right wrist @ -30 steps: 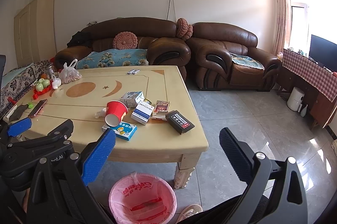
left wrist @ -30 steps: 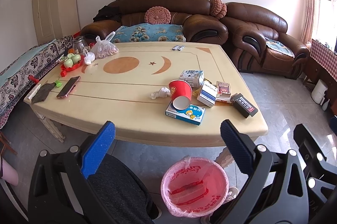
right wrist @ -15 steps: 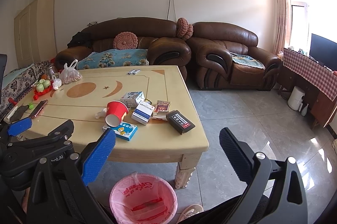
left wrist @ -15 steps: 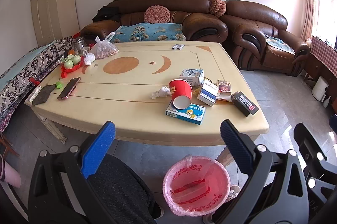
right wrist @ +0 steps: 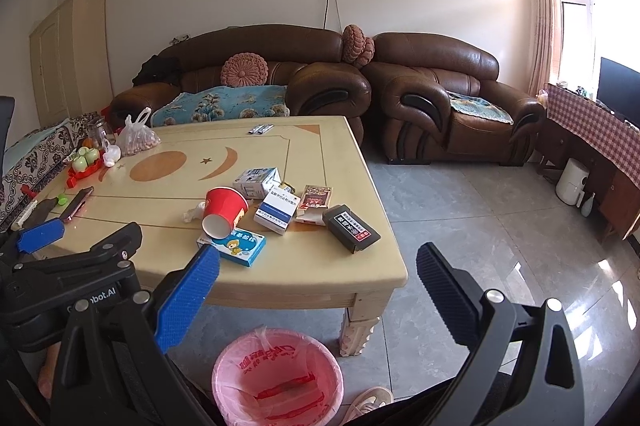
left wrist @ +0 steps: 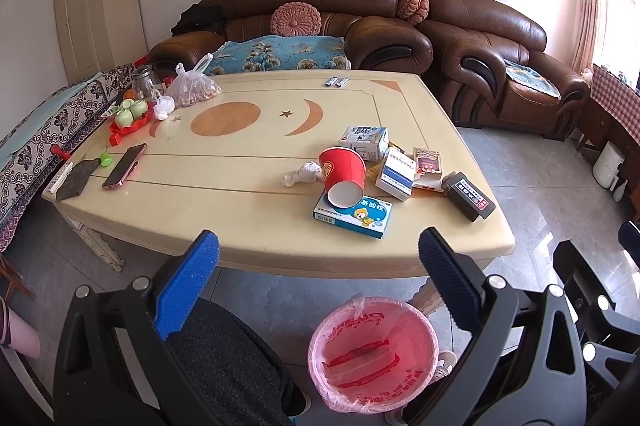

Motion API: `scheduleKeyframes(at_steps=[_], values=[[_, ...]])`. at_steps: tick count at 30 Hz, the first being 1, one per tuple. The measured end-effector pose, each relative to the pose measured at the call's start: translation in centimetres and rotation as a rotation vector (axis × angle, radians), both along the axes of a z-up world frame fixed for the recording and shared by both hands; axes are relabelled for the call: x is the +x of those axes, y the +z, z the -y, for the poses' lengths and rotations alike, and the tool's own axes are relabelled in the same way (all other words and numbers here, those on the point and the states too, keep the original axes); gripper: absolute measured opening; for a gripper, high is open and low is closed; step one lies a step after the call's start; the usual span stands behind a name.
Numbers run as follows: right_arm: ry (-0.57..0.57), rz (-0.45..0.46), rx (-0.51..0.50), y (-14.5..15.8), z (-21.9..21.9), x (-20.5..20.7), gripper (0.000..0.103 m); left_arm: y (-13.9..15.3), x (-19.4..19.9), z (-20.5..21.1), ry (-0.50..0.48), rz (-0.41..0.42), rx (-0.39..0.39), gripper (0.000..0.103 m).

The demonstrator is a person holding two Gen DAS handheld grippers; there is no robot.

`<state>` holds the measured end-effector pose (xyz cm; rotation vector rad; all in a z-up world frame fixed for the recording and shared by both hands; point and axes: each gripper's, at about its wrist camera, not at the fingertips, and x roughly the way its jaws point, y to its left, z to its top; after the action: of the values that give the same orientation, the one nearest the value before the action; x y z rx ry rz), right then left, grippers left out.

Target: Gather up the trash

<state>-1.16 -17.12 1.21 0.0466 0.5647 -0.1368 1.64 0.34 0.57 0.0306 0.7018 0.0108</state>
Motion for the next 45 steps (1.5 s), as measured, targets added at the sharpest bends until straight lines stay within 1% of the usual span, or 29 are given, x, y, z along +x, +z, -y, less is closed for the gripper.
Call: scheduleKeyframes(at_steps=[6,8,11,16,21,28,33,38,45], values=[[-0.02,-0.03,0.023,-1.0,1.7,2.2,0.097,-1.1,2.4,-0.8,0.004,-0.057,-0.015,0.098],[-0.019,-0.041,0.033,-1.5,2.2,2.8,0.097,-1.4,3.3,-1.0,0.008,-0.072,-0.007,0.098],[-0.018,-0.062,0.032,-2.1,2.9,4.0,0.097,-1.9,4.4,-1.0,0.002,-0.099,0.0,0.098],[-0.005,-0.101,0.028,-3.1,3.6,6.2,0.097,-2.6,6.2,-1.1,-0.008,-0.142,-0.018,0.098],[-0.011,-0.124,0.009,-3.9,4.5,8.3,0.097,-3.2,8.1,-0.3,-0.015,-0.161,-0.004,0.098],[-0.007,-0.173,0.006,-5.2,5.7,11.6,0.097,-4.4,11.5,0.7,-0.023,-0.212,0.006,0.098],[0.009,-0.22,0.011,-6.8,6.4,14.1,0.097,-5.5,13.7,1.1,-0.02,-0.254,0.009,0.098],[0.03,-0.27,0.013,-8.4,7.1,16.5,0.097,-6.7,15.9,1.5,-0.015,-0.285,0.042,0.098],[0.071,-0.332,0.014,-10.7,8.1,19.7,0.097,-8.4,18.8,1.9,-0.045,-0.343,0.056,0.098]])
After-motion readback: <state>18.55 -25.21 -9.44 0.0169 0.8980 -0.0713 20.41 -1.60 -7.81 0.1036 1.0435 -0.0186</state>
